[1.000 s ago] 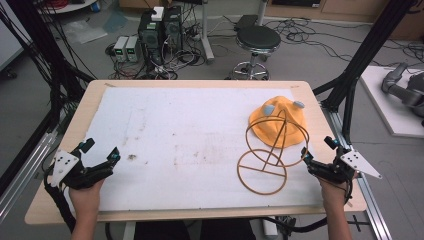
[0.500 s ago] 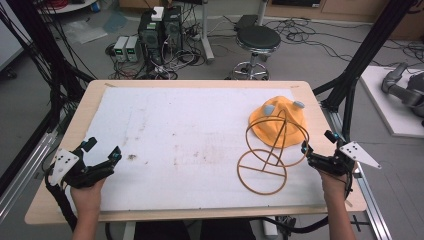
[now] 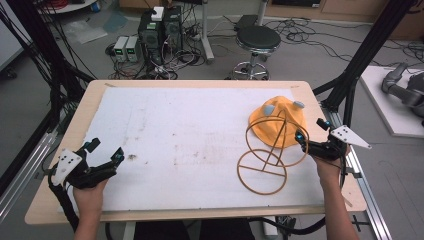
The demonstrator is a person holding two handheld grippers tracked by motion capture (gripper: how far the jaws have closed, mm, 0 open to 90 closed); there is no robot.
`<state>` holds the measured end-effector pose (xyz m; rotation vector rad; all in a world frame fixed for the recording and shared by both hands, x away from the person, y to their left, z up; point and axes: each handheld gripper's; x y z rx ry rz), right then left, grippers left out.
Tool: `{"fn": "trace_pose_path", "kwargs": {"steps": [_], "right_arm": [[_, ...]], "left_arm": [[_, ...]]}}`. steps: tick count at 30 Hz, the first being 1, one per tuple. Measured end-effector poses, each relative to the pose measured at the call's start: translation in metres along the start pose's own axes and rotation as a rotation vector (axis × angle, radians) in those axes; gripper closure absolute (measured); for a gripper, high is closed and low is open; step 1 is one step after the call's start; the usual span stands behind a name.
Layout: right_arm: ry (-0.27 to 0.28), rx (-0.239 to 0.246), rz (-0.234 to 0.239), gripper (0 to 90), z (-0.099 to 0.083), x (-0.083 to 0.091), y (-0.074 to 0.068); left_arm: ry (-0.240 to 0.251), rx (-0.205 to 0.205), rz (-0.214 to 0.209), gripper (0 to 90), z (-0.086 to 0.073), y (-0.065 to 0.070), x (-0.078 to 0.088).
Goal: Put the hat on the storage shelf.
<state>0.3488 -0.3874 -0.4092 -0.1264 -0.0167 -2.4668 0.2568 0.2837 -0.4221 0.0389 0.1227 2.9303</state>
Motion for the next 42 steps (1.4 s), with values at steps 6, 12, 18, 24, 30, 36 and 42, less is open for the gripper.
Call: {"fn": "trace_pose_path", "kwargs": {"steps": [6,12,18,24,30,36,42], "right_arm": [[-0.044,0.029,-0.002,4.5,0.001,-0.017,0.003],[-0.088,0.069,-0.014,5.0,0.002,-0.037,0.007],[-0.113,0.050,0.011,7.6,0.001,-0.051,0.010],[-0.126,0.041,0.018,15.1,0.000,-0.062,0.017],[-0.168,0.018,-0.012,26.2,-0.006,-0.067,0.022],[-0.181,0.014,-0.026,40.3,-0.007,-0.068,0.023],[-0.207,0.028,-0.037,59.3,-0.008,-0.071,0.020]], "left_arm": [[-0.008,0.001,-0.003,11.0,-0.002,0.001,-0.001],[-0.020,-0.001,-0.004,11.0,-0.004,0.001,-0.001],[-0.022,0.003,-0.001,11.0,-0.005,-0.001,0.002],[-0.029,0.002,0.008,11.0,-0.007,-0.003,0.005],[-0.034,0.001,0.011,11.0,-0.008,-0.004,0.009],[-0.039,-0.004,0.012,11.0,-0.009,-0.004,0.010],[-0.040,-0.003,0.012,11.0,-0.010,-0.004,0.010]]}}
Point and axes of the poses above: each handheld gripper's, and its own axes: x roughly backward along the jaws, z roughly out of its top, y roughly to its right, and after that the axes turned 11 degrees about z, right-handed
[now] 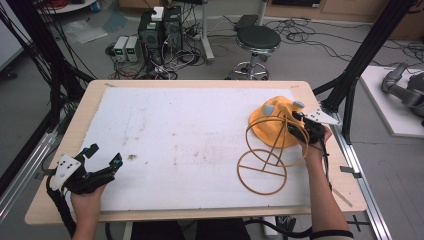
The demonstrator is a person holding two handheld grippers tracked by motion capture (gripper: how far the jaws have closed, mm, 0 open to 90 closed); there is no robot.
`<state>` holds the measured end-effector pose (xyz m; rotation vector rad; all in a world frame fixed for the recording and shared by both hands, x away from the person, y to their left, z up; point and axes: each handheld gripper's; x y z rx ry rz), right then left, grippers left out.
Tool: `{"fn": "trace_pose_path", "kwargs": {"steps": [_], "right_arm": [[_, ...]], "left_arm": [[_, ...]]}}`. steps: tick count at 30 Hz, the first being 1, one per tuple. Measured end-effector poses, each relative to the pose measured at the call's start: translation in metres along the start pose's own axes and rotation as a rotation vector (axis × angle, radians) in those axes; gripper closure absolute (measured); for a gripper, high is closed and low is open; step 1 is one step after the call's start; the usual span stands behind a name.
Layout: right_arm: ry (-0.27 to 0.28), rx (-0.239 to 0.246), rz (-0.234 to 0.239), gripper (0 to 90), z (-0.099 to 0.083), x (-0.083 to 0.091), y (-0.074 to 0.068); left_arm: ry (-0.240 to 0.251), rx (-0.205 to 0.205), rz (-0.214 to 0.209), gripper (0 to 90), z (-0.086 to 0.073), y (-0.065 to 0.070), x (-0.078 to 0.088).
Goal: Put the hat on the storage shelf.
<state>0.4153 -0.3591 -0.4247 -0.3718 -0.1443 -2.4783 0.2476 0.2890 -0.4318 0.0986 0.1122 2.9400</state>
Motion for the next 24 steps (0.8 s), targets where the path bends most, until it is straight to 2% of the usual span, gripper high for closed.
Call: {"fn": "trace_pose_path", "kwargs": {"steps": [1,3,6,16,19,24], "right_arm": [[-0.020,0.007,-0.023,69.6,0.000,-0.001,-0.001],[-0.028,-0.002,-0.039,80.9,-0.001,0.000,0.000],[-0.009,-0.041,-0.034,87.2,0.000,0.004,0.003],[0.019,-0.051,-0.057,88.3,0.003,0.006,0.003],[0.031,-0.072,-0.068,88.4,0.005,0.011,0.006],[0.057,-0.051,-0.088,88.5,0.020,0.017,0.007]], "left_arm": [[0.000,0.000,0.000,11.0,0.000,0.000,0.000],[-0.001,0.000,-0.001,11.0,0.000,0.000,0.000],[-0.003,-0.003,0.000,11.0,0.000,0.000,0.000],[-0.003,0.001,0.000,11.0,-0.001,0.000,-0.001],[-0.004,0.000,0.000,11.0,-0.001,0.000,-0.001],[-0.007,-0.006,-0.001,11.0,-0.001,0.000,-0.001]]}}
Point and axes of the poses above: each handheld gripper's, and its own axes: x roughly backward along the jaws, z roughly out of its top, y roughly to its right, and after that the axes turned 11 degrees about z, right-handed
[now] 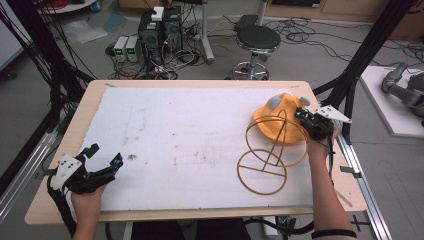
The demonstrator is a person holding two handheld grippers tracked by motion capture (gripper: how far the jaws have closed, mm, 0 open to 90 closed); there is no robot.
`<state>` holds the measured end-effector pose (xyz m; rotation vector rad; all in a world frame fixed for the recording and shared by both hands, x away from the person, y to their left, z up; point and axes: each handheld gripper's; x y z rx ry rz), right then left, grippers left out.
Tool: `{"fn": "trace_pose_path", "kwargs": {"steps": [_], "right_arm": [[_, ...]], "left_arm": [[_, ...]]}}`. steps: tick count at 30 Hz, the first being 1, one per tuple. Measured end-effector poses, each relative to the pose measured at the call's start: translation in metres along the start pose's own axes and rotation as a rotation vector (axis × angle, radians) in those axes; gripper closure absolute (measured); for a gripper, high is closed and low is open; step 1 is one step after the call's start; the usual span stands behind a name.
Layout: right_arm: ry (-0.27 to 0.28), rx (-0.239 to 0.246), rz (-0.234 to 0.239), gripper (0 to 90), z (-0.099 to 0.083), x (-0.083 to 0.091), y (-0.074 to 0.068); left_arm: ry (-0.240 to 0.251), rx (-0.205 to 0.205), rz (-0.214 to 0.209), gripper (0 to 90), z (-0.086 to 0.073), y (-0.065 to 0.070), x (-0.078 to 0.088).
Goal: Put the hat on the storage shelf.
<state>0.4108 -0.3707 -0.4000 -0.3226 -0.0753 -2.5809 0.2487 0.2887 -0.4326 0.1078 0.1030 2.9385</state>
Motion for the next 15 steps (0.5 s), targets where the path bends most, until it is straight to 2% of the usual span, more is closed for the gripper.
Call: {"fn": "trace_pose_path", "kwargs": {"steps": [1,15], "right_arm": [[0.016,0.023,-0.005,88.5,0.008,0.002,-0.001],[0.083,0.057,-0.027,88.5,0.049,0.015,-0.004]], "left_arm": [[0.000,-0.001,0.000,11.0,0.000,0.000,0.000],[0.002,0.006,0.011,10.9,0.001,-0.003,0.001]]}}
Point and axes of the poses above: each handheld gripper's, and its own axes: x roughly backward along the jaws, z roughly out of its top, y roughly to its right, and after that the axes turned 11 degrees about z, right-handed
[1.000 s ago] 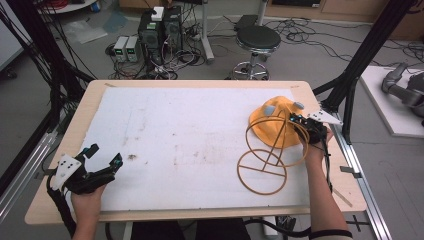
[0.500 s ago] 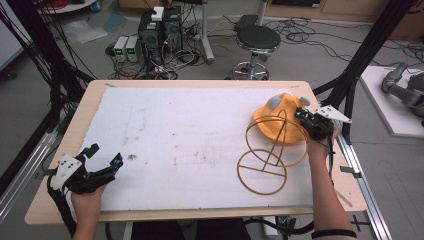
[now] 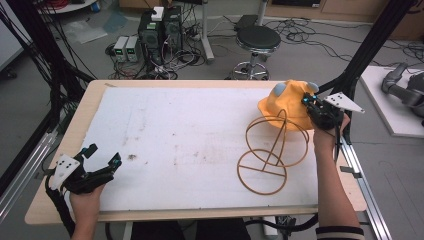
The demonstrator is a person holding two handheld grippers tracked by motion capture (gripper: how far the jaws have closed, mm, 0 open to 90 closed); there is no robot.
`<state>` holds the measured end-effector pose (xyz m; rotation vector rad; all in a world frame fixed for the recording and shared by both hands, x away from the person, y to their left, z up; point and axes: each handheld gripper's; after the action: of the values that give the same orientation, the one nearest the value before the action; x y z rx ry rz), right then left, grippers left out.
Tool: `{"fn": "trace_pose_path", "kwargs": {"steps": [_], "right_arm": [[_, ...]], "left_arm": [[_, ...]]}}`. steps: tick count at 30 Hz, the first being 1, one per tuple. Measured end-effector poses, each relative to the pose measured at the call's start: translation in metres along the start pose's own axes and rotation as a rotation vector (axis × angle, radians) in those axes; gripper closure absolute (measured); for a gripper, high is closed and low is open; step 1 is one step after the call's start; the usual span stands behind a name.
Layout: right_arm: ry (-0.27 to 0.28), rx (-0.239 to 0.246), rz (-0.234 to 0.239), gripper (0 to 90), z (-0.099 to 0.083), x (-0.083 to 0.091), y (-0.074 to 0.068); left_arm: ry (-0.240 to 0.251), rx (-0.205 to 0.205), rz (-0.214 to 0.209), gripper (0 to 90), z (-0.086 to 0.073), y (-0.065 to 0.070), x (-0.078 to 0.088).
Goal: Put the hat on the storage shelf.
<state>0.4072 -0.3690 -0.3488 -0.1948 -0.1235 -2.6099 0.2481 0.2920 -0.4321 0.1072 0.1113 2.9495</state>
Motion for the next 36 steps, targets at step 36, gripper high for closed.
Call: {"fn": "trace_pose_path", "kwargs": {"steps": [36], "right_arm": [[0.225,0.073,0.120,89.2,0.119,0.043,-0.038]], "left_arm": [[0.004,0.011,0.016,11.0,0.001,-0.006,0.003]]}}
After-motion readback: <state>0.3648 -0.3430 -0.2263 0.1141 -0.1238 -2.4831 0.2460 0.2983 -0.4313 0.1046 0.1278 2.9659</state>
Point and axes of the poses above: each handheld gripper's, and its own axes: x roughly backward along the jaws, z roughly out of its top, y roughly to its right, and after that the axes turned 11 degrees about z, right-handed
